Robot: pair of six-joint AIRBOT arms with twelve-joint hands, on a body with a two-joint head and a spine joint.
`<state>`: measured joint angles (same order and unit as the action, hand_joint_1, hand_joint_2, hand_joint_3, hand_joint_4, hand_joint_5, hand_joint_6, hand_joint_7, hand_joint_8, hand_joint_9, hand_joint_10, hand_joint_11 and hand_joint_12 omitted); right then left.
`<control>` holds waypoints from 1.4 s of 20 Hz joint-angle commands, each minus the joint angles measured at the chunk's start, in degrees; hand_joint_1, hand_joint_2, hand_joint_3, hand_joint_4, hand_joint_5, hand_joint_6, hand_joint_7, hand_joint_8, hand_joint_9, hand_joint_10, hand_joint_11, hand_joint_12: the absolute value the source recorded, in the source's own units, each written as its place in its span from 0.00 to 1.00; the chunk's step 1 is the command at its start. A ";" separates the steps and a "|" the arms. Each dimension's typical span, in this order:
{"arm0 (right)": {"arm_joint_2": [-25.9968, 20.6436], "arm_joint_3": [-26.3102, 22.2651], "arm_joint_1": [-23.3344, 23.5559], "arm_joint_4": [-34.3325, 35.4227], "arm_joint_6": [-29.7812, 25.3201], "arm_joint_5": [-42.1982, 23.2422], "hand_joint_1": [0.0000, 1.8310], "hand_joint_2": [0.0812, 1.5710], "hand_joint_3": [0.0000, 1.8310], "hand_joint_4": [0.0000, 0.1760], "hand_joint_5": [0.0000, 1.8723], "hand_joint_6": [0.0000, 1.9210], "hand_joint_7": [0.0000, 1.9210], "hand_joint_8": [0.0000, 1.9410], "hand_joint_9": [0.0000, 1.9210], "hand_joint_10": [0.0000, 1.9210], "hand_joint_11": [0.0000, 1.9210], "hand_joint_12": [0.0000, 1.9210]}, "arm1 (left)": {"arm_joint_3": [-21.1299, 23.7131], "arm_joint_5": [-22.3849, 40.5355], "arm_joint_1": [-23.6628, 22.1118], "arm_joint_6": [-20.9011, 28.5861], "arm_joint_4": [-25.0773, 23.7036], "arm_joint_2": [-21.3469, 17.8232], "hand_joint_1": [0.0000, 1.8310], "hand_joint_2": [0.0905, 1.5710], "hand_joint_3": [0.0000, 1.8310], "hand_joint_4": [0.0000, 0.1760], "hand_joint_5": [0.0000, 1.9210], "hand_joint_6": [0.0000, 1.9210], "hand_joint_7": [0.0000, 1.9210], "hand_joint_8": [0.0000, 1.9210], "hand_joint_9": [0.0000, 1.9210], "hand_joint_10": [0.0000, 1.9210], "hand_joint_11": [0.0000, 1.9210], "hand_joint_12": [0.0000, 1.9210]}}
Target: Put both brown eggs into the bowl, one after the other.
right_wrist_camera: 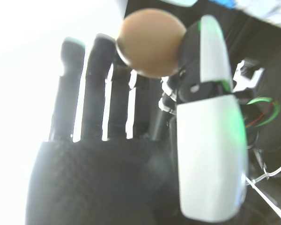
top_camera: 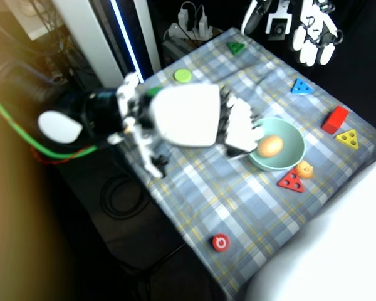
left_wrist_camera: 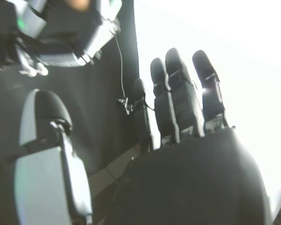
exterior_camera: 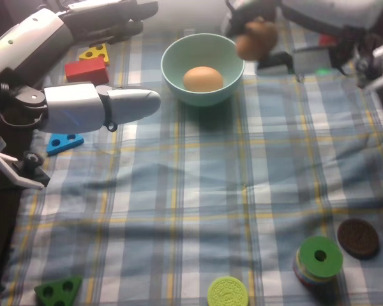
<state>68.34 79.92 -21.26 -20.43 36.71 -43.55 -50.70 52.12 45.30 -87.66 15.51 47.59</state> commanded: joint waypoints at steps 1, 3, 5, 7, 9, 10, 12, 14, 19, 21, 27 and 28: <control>0.33 0.58 0.89 1.64 0.24 -5.60 0.81 0.66 0.00 0.00 0.51 0.50 0.60 0.25 0.57 0.45 0.43 0.71 | -0.19 6.71 -0.44 0.49 -0.43 -0.21 0.43 0.57 0.00 0.77 0.22 0.00 0.25 0.00 0.25 0.00 0.00 0.34; 1.89 1.55 1.44 1.98 0.35 -4.75 0.76 0.67 0.00 0.00 0.49 0.52 0.58 0.32 0.56 0.53 0.52 0.50 | -0.22 6.54 -0.38 0.49 -0.28 -0.19 0.43 0.57 0.00 0.73 0.23 0.00 0.25 0.00 0.25 0.00 0.00 0.34; 4.05 3.18 1.85 2.28 0.35 -3.13 0.76 0.67 0.00 0.00 0.50 0.52 0.56 0.35 0.54 0.56 0.48 0.52 | -0.29 6.51 -0.20 0.49 0.08 -0.19 0.44 0.56 0.00 0.58 0.25 0.00 0.26 0.00 0.26 0.00 0.00 0.35; 5.82 4.76 2.23 2.65 0.35 -1.26 0.74 0.69 0.00 0.00 0.52 0.51 0.51 0.45 0.47 0.65 0.36 0.62 | -0.30 6.25 -0.16 0.49 0.15 -0.19 0.44 0.57 0.00 0.55 0.26 0.01 0.26 0.00 0.26 0.00 0.00 0.35; 7.08 6.00 2.36 2.84 0.35 0.34 0.74 0.69 0.00 0.00 0.55 0.45 0.52 0.46 0.45 0.67 0.27 0.68 | -0.34 6.02 -0.16 0.49 0.15 -0.07 0.45 0.56 0.00 0.53 0.29 0.01 0.27 0.00 0.26 0.00 0.00 0.37; 7.20 6.16 2.37 2.84 0.36 0.68 0.74 0.69 0.00 0.00 0.55 0.45 0.51 0.46 0.46 0.68 0.27 0.69 | -0.37 5.98 -0.16 0.49 0.15 -0.01 0.46 0.56 0.00 0.53 0.30 0.00 0.26 0.00 0.25 0.00 0.00 0.35; 7.30 6.30 2.37 2.84 0.52 1.09 0.75 0.70 0.00 0.00 0.52 0.51 0.49 0.48 0.44 0.68 0.26 0.63 | -0.43 5.89 -0.16 0.50 0.17 0.15 0.46 0.56 0.00 0.47 0.31 0.00 0.26 0.00 0.25 0.00 0.00 0.34; 7.29 6.28 2.38 2.84 0.71 1.17 0.75 0.69 0.00 0.00 0.51 0.53 0.50 0.45 0.47 0.64 0.30 0.57 | -0.45 5.75 -0.06 0.95 0.17 0.25 0.45 0.57 0.00 0.43 0.31 0.00 0.26 0.00 0.25 0.00 0.00 0.35; 7.24 6.08 2.37 2.83 1.09 1.27 0.81 0.69 0.00 0.00 0.44 0.09 0.44 0.55 0.51 0.62 0.35 0.59 | -0.47 5.76 0.11 1.34 0.23 0.26 0.43 0.58 0.00 0.38 0.32 0.00 0.27 0.00 0.27 0.00 0.00 0.33; 7.24 6.08 2.36 2.83 1.19 1.45 0.87 0.65 0.00 0.00 0.43 0.01 0.43 0.10 0.48 0.58 0.37 0.58 | -0.51 5.72 0.28 1.59 0.26 0.29 0.44 0.59 0.00 0.33 0.32 0.00 0.28 0.00 0.27 0.00 0.00 0.31; 7.21 5.69 2.35 2.84 1.19 1.48 0.88 0.67 0.00 0.00 0.42 0.00 0.38 0.00 0.45 0.63 0.27 0.59 | -0.64 5.85 0.59 2.22 0.43 0.46 0.43 0.59 0.00 0.34 0.32 0.00 0.29 0.00 0.28 0.01 0.00 0.29; 7.13 5.66 2.34 2.85 1.19 1.49 0.88 0.67 0.00 0.00 0.42 0.00 0.36 0.00 0.45 0.63 0.29 0.61 | -0.66 5.89 0.89 2.36 0.68 0.48 0.42 0.60 0.00 0.33 0.32 0.00 0.28 0.00 0.28 0.00 0.00 0.28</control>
<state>75.90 85.62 -19.77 -19.16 37.65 -35.68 -51.05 51.05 46.59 -85.95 16.53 47.79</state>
